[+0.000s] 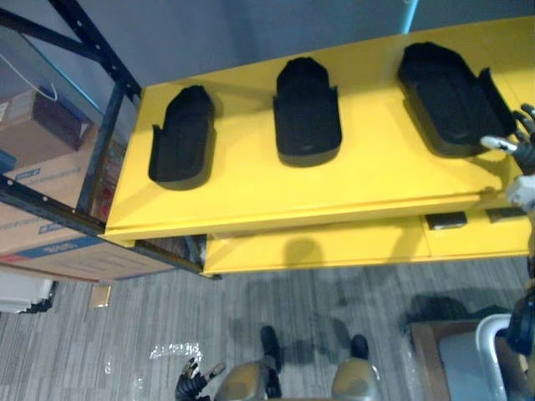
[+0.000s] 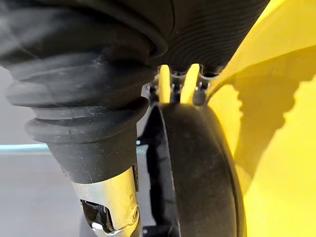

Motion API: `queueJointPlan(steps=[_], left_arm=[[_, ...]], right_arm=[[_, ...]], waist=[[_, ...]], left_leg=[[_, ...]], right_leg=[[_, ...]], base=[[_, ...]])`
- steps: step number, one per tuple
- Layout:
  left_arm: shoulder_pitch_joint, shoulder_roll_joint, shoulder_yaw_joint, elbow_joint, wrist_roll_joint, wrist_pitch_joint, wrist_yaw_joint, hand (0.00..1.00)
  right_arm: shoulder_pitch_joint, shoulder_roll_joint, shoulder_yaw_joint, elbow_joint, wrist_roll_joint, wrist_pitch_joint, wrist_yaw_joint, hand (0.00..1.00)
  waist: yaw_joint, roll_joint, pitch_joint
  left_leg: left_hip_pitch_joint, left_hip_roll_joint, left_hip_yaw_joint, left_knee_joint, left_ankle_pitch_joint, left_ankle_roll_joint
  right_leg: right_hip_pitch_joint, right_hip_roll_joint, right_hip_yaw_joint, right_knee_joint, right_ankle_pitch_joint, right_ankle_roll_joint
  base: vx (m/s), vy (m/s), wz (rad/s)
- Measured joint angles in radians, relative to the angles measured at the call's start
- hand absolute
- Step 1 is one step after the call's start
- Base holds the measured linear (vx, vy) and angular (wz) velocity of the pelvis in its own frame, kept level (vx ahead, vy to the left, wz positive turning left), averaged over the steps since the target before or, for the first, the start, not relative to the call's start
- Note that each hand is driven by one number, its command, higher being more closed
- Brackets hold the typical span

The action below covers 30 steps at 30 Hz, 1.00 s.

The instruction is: Walk over and take plastic housings, then place them on the shelf

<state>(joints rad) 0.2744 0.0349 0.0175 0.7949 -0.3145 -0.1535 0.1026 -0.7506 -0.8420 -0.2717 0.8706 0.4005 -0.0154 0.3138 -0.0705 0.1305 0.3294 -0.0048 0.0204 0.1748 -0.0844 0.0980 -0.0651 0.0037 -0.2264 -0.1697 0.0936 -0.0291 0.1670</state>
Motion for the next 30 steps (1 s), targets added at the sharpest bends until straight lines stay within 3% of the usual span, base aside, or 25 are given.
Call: queueJointPlan(steps=[9, 19, 26, 30], left_arm=[[0.000, 0.003, 0.001, 0.000, 0.002, 0.001, 0.000, 0.00], [0.001, 0.041, 0.001, 0.005, 0.010, 0.003, -0.004, 0.00], [0.001, 0.040, 0.000, 0.007, 0.010, 0.003, -0.009, 0.00], [0.001, 0.040, -0.001, 0.007, 0.010, 0.004, -0.008, 0.00]], right_arm=[[0.038, 0.000, -0.001, -0.020, 0.000, 0.024, 0.016, 0.00], [0.097, 0.001, 0.000, -0.019, -0.003, 0.035, 0.016, 0.00], [0.098, 0.001, 0.000, -0.019, -0.004, 0.036, 0.044, 0.00], [0.098, 0.002, 0.001, -0.019, -0.033, 0.032, -0.001, 0.00]], waist=[[0.001, -0.007, -0.003], [0.002, -0.054, -0.050], [0.001, -0.051, -0.055], [0.001, -0.051, -0.055]], left_leg=[[0.005, 0.002, 0.000, 0.000, 0.008, 0.001], [0.005, 0.003, 0.001, 0.000, 0.008, 0.001], [0.007, 0.003, 0.001, 0.000, 0.011, 0.001], [0.009, 0.003, 0.002, -0.001, 0.011, 0.001]], right_leg=[[0.000, 0.001, 0.003, 0.002, 0.000, 0.000], [0.002, 0.002, 0.004, -0.008, 0.003, 0.002], [0.010, 0.003, 0.003, -0.022, 0.012, 0.004], [0.016, 0.004, 0.003, -0.032, 0.015, 0.005]], base=[[-0.03, 0.011, -0.01], [0.00, 0.000, 0.00], [0.00, 0.000, 0.00], [0.00, 0.000, 0.00]])
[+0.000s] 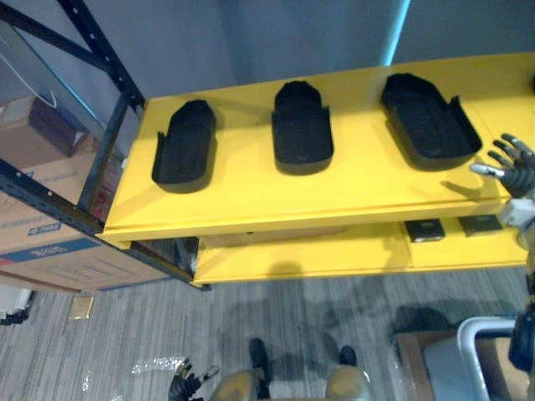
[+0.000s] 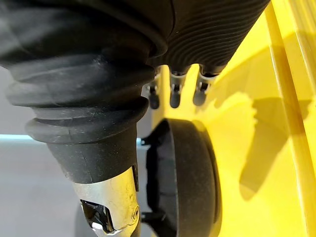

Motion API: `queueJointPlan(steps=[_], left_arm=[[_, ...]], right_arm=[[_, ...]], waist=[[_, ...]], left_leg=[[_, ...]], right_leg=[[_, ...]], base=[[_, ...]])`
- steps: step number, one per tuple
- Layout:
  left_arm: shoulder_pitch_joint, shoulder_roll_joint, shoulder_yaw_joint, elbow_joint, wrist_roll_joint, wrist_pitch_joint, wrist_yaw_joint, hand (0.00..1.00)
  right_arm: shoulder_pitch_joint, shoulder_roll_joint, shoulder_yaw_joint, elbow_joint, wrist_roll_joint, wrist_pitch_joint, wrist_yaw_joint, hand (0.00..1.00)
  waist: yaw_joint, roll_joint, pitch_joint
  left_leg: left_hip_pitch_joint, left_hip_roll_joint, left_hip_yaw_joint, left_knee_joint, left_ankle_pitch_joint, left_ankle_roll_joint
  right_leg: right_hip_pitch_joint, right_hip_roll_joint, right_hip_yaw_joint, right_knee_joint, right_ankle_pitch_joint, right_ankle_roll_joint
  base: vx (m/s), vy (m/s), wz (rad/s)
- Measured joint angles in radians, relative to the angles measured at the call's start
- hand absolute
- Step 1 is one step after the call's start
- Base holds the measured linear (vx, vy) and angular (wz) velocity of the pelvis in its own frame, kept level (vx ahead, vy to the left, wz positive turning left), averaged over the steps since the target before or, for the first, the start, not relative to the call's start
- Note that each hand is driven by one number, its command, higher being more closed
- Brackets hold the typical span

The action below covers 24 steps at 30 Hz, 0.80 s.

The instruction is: Walk over and take plastic housings, then place them on the shelf

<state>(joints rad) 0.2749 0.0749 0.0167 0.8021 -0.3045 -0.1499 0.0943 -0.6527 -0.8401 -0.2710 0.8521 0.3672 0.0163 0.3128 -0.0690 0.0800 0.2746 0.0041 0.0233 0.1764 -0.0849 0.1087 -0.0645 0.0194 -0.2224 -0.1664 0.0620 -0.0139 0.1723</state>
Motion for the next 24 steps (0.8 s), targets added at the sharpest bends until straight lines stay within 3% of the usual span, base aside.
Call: queueJointPlan(steps=[12, 16, 20, 24], left_arm=[[-0.001, 0.003, -0.035, 0.000, -0.002, 0.001, 0.008, 0.00], [-0.009, -0.001, -0.043, -0.005, -0.003, -0.001, 0.005, 0.00], [-0.049, -0.001, -0.063, -0.018, -0.007, -0.005, 0.004, 0.00], [-0.067, -0.004, -0.071, -0.041, -0.012, -0.023, -0.002, 0.00]], right_arm=[[-0.022, 0.000, 0.000, 0.007, -0.021, -0.020, -0.119, 0.00], [-0.060, -0.001, 0.019, 0.029, -0.021, -0.020, -0.117, 0.00], [-0.128, -0.022, 0.020, 0.028, -0.005, -0.025, -0.111, 0.00], [-0.129, -0.029, 0.020, 0.014, 0.011, -0.043, -0.091, 0.00]], waist=[[-0.001, 0.025, -0.009], [0.001, 0.038, -0.007], [0.003, 0.058, 0.041], [-0.001, 0.060, 0.071]], left_leg=[[-0.027, -0.002, 0.000, 0.000, 0.000, 0.000], [-0.039, -0.001, 0.007, 0.000, 0.000, 0.000], [-0.042, -0.005, 0.027, 0.000, 0.001, 0.001], [-0.043, -0.008, 0.029, 0.001, 0.002, 0.003]], right_leg=[[-0.029, -0.001, 0.003, 0.002, 0.001, 0.000], [-0.058, -0.002, 0.015, 0.029, -0.004, -0.005], [-0.095, -0.009, 0.041, 0.082, -0.018, -0.006], [-0.132, -0.014, 0.056, 0.143, -0.053, -0.009]], base=[[0.00, 0.000, 0.00], [0.00, 0.005, -0.04], [-0.01, 0.019, -0.13], [-0.02, 0.002, -0.02]])
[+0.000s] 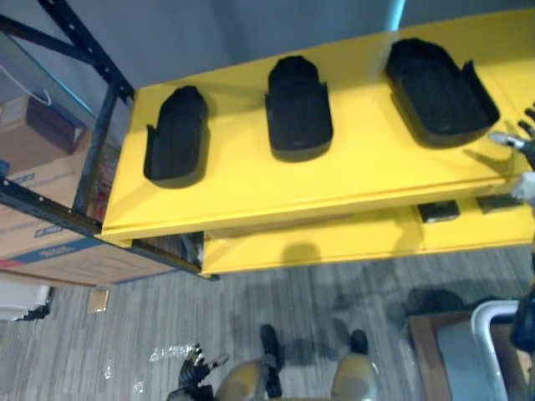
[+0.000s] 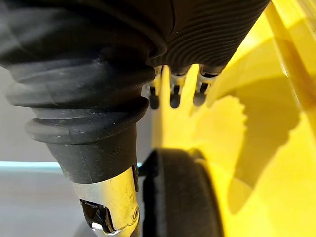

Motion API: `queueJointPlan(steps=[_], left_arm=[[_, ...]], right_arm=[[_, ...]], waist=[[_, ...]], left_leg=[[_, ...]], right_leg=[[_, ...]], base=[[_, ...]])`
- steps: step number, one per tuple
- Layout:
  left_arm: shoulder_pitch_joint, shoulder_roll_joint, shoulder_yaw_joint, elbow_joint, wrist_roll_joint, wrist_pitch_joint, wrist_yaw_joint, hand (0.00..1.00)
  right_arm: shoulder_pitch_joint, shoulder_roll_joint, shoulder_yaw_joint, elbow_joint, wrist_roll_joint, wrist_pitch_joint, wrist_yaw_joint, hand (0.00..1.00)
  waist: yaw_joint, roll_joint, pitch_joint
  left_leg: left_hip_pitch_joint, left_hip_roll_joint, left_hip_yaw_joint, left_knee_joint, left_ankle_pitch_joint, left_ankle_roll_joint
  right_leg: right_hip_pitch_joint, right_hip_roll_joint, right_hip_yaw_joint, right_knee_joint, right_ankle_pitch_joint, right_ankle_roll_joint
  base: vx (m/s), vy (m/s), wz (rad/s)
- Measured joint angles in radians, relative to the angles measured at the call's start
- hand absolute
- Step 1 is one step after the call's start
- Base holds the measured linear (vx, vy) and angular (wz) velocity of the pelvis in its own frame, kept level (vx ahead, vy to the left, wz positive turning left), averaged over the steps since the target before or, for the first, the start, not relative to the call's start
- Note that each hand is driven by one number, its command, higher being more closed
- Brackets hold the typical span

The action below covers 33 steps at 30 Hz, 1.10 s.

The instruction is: Walk over and take plastic housings, then place them on the shelf

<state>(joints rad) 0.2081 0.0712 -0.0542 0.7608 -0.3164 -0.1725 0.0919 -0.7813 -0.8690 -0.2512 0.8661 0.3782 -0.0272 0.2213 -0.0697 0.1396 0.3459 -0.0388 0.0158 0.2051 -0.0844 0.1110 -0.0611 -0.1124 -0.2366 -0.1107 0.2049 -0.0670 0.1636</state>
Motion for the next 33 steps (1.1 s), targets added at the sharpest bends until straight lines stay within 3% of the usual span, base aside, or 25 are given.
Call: queueJointPlan(steps=[8, 21, 33], left_arm=[[-0.014, 0.000, -0.001, -0.017, -0.001, -0.001, 0.000, 0.00], [-0.014, 0.000, 0.000, -0.017, 0.001, -0.001, -0.023, 0.00], [-0.022, 0.002, 0.002, -0.035, 0.007, -0.001, -0.027, 0.00]], right_arm=[[0.000, -0.022, -0.002, -0.023, 0.001, -0.033, 0.048, 0.00], [0.022, -0.034, -0.003, -0.073, 0.002, -0.040, 0.139, 0.00], [0.075, -0.018, -0.014, -0.113, 0.041, -0.041, 0.149, 0.00]], waist=[[-0.006, 0.002, 0.026], [-0.008, -0.003, 0.062], [-0.002, -0.038, 0.084]], left_leg=[[0.003, -0.004, -0.002, 0.000, 0.000, 0.000], [0.015, 0.000, -0.002, 0.000, 0.000, 0.000], [0.020, 0.012, -0.002, 0.000, -0.001, -0.001]], right_leg=[[-0.028, -0.008, 0.007, 0.069, -0.040, -0.002], [-0.026, -0.005, 0.007, 0.092, -0.058, -0.006], [-0.008, 0.009, 0.007, 0.074, -0.053, -0.008]], base=[[0.00, -0.002, 0.00], [0.00, 0.000, 0.00], [0.00, 0.000, 0.00]])
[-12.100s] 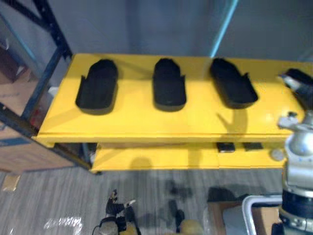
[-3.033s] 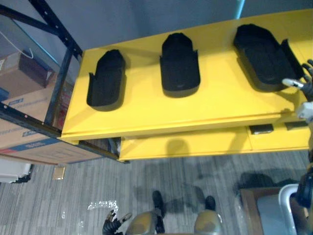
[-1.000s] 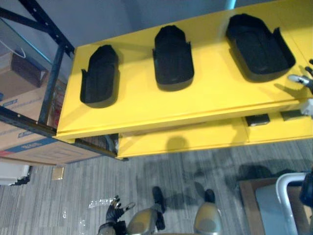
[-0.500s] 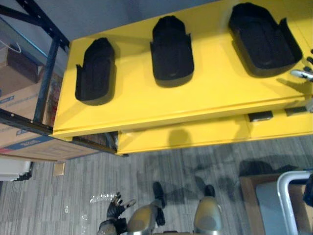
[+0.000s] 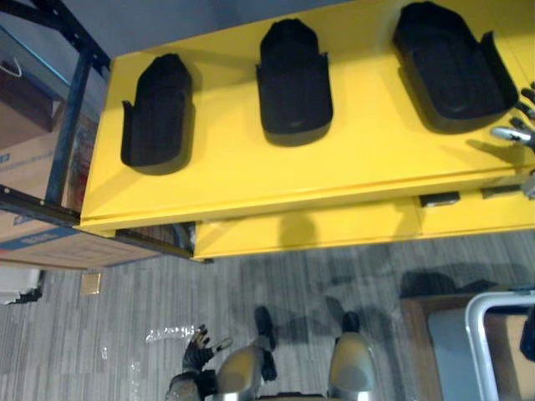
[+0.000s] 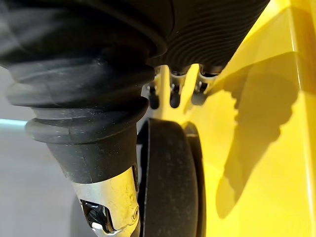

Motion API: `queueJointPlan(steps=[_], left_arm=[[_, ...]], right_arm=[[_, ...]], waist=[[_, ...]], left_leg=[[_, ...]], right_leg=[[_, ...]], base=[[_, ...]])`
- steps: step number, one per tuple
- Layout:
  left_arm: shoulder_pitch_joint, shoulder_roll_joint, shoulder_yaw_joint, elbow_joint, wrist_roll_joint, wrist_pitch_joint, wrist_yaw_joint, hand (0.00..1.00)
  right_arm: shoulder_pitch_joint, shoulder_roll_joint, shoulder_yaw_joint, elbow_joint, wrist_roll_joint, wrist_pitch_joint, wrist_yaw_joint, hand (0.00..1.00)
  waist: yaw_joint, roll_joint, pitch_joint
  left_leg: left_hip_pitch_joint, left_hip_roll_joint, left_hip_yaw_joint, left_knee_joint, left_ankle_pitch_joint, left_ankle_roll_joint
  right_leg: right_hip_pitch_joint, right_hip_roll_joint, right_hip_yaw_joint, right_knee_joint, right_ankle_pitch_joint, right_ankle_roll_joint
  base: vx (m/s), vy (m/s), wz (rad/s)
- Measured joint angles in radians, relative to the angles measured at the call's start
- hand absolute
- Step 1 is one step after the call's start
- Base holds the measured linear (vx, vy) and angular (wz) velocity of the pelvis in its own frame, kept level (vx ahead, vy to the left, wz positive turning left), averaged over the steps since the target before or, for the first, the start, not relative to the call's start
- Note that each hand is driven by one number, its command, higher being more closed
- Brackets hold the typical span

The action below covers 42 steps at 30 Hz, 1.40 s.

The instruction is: Walk over and take plastic housings, then place them on the shelf

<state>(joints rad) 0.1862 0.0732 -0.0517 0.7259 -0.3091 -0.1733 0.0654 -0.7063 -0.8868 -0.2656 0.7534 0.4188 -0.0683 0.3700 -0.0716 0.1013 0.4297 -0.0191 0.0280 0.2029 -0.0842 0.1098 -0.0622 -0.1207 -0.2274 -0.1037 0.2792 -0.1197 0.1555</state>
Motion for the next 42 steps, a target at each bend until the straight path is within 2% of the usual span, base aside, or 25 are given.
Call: queueJointPlan(steps=[12, 19, 23, 27, 32, 42], left_arm=[[-0.034, 0.034, -0.003, 0.001, 0.025, 0.000, -0.002, 0.00], [-0.069, 0.041, -0.012, -0.001, 0.051, 0.001, -0.001, 0.00], [-0.071, 0.045, -0.012, -0.003, 0.051, 0.001, 0.001, 0.00], [-0.071, 0.046, -0.012, -0.003, 0.051, 0.003, 0.007, 0.00], [-0.080, 0.053, -0.011, 0.000, 0.051, 0.007, 0.008, 0.00], [-0.089, 0.058, -0.011, 0.002, 0.051, 0.023, 0.008, 0.00]], right_arm=[[0.034, 0.083, -0.019, -0.079, 0.021, 0.004, 0.002, 0.00], [0.028, 0.130, -0.016, -0.119, 0.021, 0.003, 0.025, 0.00], [0.026, 0.160, -0.006, -0.128, 0.021, 0.005, 0.029, 0.00], [0.027, 0.178, -0.005, -0.141, 0.021, 0.010, 0.031, 0.00], [0.033, 0.183, 0.013, -0.149, 0.019, 0.012, 0.041, 0.00], [0.037, 0.184, 0.015, -0.149, 0.019, 0.026, 0.047, 0.00]], waist=[[0.004, -0.042, 0.021], [0.028, -0.063, 0.026], [0.029, -0.083, 0.025], [0.031, -0.087, 0.025], [0.029, -0.092, 0.025], [0.030, -0.096, 0.021]], left_leg=[[-0.003, 0.033, 0.033, 0.000, -0.007, -0.010], [0.000, 0.049, 0.110, 0.000, -0.024, -0.017], [0.007, 0.058, 0.131, 0.001, -0.031, -0.022], [0.018, 0.059, 0.145, 0.002, -0.040, -0.021], [-0.058, 0.091, 0.142, 0.198, -0.142, -0.022], [-0.125, 0.101, 0.126, 0.310, -0.197, -0.008]], right_leg=[[0.014, 0.041, 0.026, -0.072, 0.048, -0.009], [0.011, 0.068, 0.094, -0.161, 0.112, -0.008], [0.011, 0.077, 0.112, -0.173, 0.121, -0.005], [0.012, 0.080, 0.132, -0.174, 0.125, 0.002], [0.022, 0.077, 0.135, -0.181, 0.132, 0.011], [0.020, 0.070, 0.131, -0.193, 0.147, 0.014]], base=[[0.01, -0.006, -0.09], [0.01, 0.011, -0.31], [0.02, -0.010, -0.16], [0.02, 0.008, -0.12], [0.00, 0.008, -0.05], [-0.04, 0.022, 0.02]])
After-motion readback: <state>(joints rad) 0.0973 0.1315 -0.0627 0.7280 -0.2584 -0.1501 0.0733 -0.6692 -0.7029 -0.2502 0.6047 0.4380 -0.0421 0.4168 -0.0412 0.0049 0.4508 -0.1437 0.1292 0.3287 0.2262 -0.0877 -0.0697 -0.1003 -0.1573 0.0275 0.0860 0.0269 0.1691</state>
